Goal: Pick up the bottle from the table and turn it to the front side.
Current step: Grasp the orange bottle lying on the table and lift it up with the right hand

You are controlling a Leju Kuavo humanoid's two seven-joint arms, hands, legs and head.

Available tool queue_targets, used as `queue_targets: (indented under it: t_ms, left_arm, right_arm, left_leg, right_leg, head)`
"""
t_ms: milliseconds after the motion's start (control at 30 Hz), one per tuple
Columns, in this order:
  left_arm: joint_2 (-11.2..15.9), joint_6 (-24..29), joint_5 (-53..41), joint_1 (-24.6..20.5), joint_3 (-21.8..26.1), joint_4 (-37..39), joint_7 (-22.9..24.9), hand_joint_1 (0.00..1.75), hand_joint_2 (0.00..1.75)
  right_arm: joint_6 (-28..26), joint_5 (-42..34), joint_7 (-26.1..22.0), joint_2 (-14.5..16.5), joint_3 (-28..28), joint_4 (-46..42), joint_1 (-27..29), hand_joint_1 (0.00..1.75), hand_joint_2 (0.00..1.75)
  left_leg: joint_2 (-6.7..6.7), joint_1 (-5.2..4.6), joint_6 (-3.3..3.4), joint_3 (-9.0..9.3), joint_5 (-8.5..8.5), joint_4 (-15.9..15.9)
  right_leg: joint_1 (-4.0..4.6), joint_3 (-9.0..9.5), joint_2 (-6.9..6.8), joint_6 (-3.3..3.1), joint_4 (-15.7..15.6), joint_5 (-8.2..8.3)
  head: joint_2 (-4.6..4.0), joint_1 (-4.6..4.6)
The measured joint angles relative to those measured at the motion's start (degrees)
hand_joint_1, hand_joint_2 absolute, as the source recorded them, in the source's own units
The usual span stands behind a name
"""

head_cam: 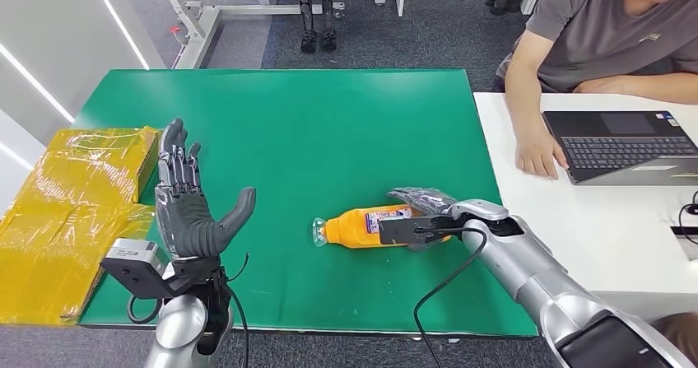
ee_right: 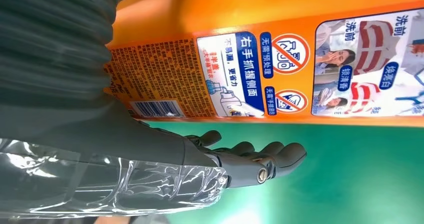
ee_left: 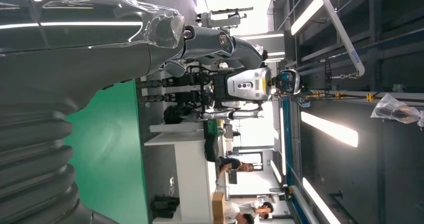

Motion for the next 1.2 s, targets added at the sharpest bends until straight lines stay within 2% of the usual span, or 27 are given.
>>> queue_targets:
  t_ms: [100,133,233,267,667,933,1100,1200]
  left_arm:
    - [0.0,0.2,0.0,0.0,0.0,0.1,0.0,0.0,1.75]
    - [0.0,0.3,0.0,0.0,0.0,0.2,0.0,0.0,1.75]
    - [0.0,0.5,0.0,0.0,0.0,0.4,0.0,0.0,1.75]
    - [0.0,0.6,0.0,0.1,0.0,0.5,0.0,0.0,1.75]
    - [0.0,1.1,0.0,1.6,0.0,0.5,-0.2,0.0,1.75]
    - [0.1,2.0,-0.7,3.1,0.1,0.4,-1.4,0.0,1.75]
    - [0.1,-5.0,5.7,3.8,0.1,0.4,-1.4,0.0,1.75]
    - [0.0,-7.1,6.3,3.8,-0.2,0.4,-1.4,0.0,1.75]
  right_arm:
    - [-0.6,0.3,0.9,0.0,0.4,1.0,-0.5,0.0,1.75]
    - [-0.7,0.3,1.1,0.0,0.4,1.3,-0.7,0.37,1.75]
    - [-1.3,0.3,1.4,0.0,0.8,2.1,-1.0,1.66,1.75]
    - [-1.5,0.2,1.4,0.0,1.0,2.4,-1.1,1.73,1.75]
    - [-8.8,-2.3,1.5,-0.1,0.5,3.5,0.0,1.75,1.75]
    - [-24.3,-4.8,2.6,2.4,-5.7,-1.7,4.9,1.75,1.75]
    - [-32.5,-7.9,1.6,5.1,-12.3,-11.0,11.4,1.75,1.75]
    - [-37.4,-7.5,-0.3,6.8,-15.4,-17.4,16.2,1.75,1.75]
  left_leg:
    - [0.0,0.0,0.0,0.0,0.0,0.0]
    - [0.0,0.0,0.0,0.0,0.0,0.0]
    - [0.0,0.0,0.0,0.0,0.0,0.0]
    - [0.0,0.0,0.0,0.0,0.0,0.0]
    - [-0.01,0.0,0.0,-0.01,0.0,0.0]
    - [-0.01,0.01,0.0,-0.04,-0.01,0.0]
    - [-0.11,0.02,0.0,-0.06,-0.01,0.0]
    - [-0.12,0.02,0.0,-0.06,-0.01,0.0]
  right_leg:
    - [0.0,0.0,0.0,0.0,0.0,0.0]
    - [0.0,0.0,0.0,0.0,0.0,0.0]
    - [0.0,0.0,0.0,0.0,0.0,0.0]
    - [0.0,0.0,0.0,0.0,0.0,0.0]
    - [0.0,0.01,-0.01,0.0,0.0,0.0]
    - [0.0,-0.03,0.0,0.0,0.0,-0.01]
    - [0.02,-0.03,-0.09,0.0,0.0,-0.05]
    - [0.02,-0.03,-0.11,0.02,0.0,-0.06]
  head:
    - [0.0,0.0]
    - [0.0,0.0]
    - [0.0,0.0]
    - [0.0,-0.01]
    - [0.0,0.0]
    - [0.0,-0.01]
    - [0.0,-0.01]
    - [0.0,0.0]
